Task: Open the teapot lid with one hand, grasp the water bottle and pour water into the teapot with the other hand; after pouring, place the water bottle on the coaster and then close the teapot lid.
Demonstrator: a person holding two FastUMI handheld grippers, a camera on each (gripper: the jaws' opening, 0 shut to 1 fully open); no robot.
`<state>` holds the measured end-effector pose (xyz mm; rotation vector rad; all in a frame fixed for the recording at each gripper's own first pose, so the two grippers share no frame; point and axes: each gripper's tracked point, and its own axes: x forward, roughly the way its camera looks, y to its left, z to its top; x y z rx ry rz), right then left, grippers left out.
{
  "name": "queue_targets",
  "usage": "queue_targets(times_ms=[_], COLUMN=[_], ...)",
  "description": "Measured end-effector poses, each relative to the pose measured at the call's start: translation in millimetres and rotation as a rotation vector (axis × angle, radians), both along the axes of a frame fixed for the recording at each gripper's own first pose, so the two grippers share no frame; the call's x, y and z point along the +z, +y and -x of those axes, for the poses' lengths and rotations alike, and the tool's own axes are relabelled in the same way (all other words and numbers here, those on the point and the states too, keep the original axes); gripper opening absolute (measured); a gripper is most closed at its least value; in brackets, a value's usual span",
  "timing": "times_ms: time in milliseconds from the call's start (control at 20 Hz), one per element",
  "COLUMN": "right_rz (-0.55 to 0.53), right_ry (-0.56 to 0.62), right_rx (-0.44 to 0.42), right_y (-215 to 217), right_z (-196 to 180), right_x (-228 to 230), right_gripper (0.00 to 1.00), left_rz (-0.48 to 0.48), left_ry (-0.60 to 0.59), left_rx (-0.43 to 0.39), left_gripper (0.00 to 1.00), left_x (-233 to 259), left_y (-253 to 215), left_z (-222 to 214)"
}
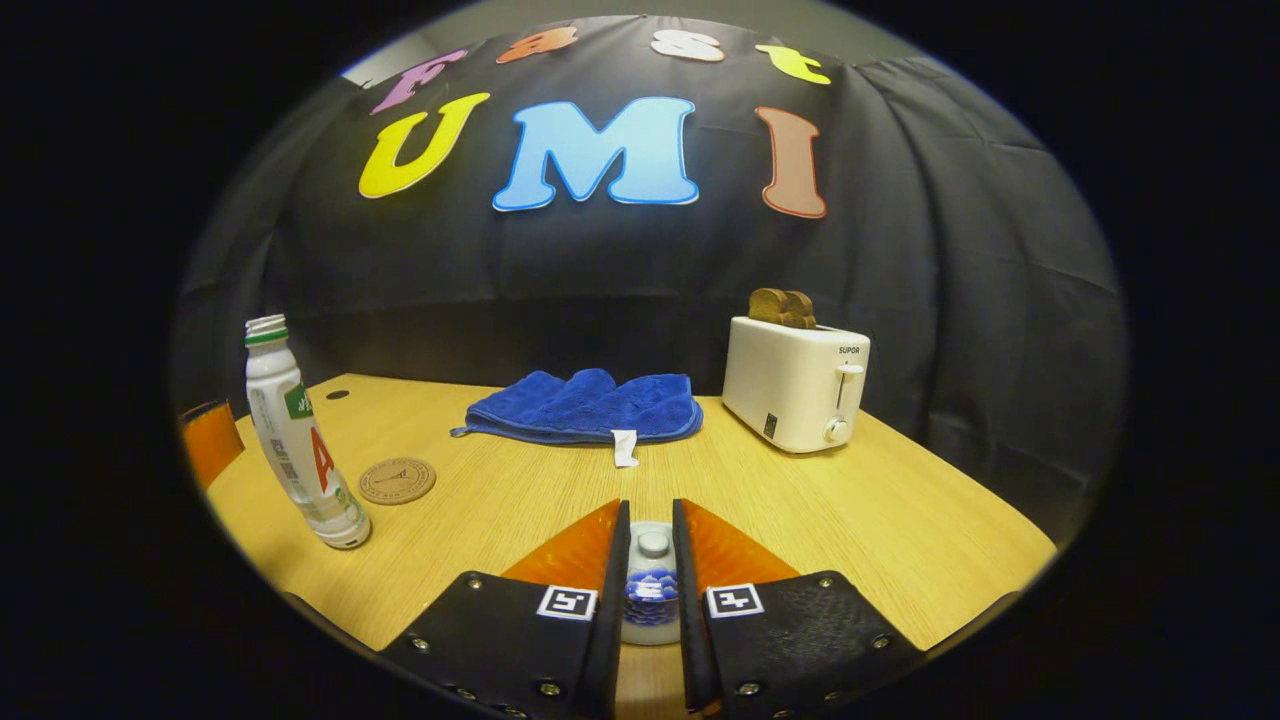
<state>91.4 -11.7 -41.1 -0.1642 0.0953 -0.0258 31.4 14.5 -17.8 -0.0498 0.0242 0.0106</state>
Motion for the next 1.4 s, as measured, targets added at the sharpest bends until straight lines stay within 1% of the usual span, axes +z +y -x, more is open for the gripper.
queue_targets(times_ms=[50, 100, 200, 250, 300, 350, 500, 600, 750, 800, 850, 1050, 1200, 1250, 1400], right_rz=[-0.003, 0.012, 0.051, 0.04, 0.005, -0.026, -0.087, -0.13, -0.173, -0.188, -0.198, -0.216, -0.217, -0.224, -0.229], right_ry=[0.0, -0.001, 0.0, -0.017, -0.019, -0.024, -0.069, -0.132, -0.185, -0.189, -0.191, -0.196, -0.212, -0.215, -0.203], right_rx=[-0.009, -0.005, -0.002, -0.01, -0.008, -0.005, 0.014, 0.014, 0.011, 0.011, 0.008, 0.0, 0.012, 0.016, 0.007], right_y=[-2, -2, -1, -3, -1, -3, -4, -7, -14, -16, -18, -22, -21, -20, -23], right_z=[14, 1, -1, -1, 15, 0, 4, 12, 19, 21, 21, 21, 24, 24, 23], right_x=[1, -2, -3, 2, 12, 1, 12, 28, 39, 40, 40, 40, 46, 46, 42], right_gripper=[0.2, 0.14, 0.14, 0.14, 0.04, 0.04, 0.04, 0.03, 0.03, 0.0, 0.03, 0.04, 0.04, 0.03, 0.04], left_rz=[0.0, -0.002, -0.006, -0.007, -0.008, -0.009, 0.011, 0.025, -0.012, -0.024, -0.03, -0.061, -0.111, -0.116, -0.103], left_ry=[0.0, 0.001, 0.0, 0.0, 0.002, 0.002, -0.003, 0.002, 0.007, 0.007, 0.009, 0.031, 0.047, 0.048, 0.066], left_rx=[-0.002, -0.003, 0.0, 0.002, 0.004, 0.009, 0.019, 0.008, 0.048, 0.058, 0.06, 0.065, 0.104, 0.112, 0.096], left_gripper=[0.81, 0.81, 0.81, 0.81, 0.81, 0.81, 0.82, 0.89, 0.98, 0.98, 0.98, 0.99, 0.98, 0.98, 0.99], left_x=[-1, 0, -1, -1, -2, -2, -2, -4, -7, -7, -9, -18, -22, -22, -30], left_y=[-1, -2, -1, 0, 0, 3, 10, 8, 16, 18, 18, 20, 33, 36, 34], left_z=[1, -1, -2, -2, -3, -2, -6, -9, -12, -13, -15, -33, -45, -49, -59])
